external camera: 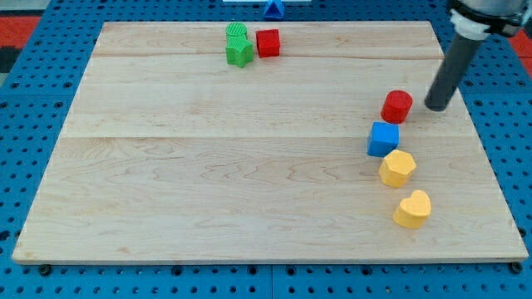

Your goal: Locate the green star at the top side of the red circle

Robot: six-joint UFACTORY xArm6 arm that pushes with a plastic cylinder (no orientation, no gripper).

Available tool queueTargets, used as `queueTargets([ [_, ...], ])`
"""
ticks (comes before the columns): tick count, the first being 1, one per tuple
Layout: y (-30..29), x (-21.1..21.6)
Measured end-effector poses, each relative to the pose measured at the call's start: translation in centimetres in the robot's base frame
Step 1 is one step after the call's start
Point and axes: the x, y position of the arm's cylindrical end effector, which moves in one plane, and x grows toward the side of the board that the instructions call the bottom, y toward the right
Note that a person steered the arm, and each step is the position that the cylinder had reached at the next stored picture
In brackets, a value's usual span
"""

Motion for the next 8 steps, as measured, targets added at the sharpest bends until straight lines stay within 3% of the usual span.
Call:
queueTargets([
  [2,-3.9,0.0],
  [4,-5.6,-3.8],
  [6,-18.7,-2.2],
  [8,-33.4,-7.5],
])
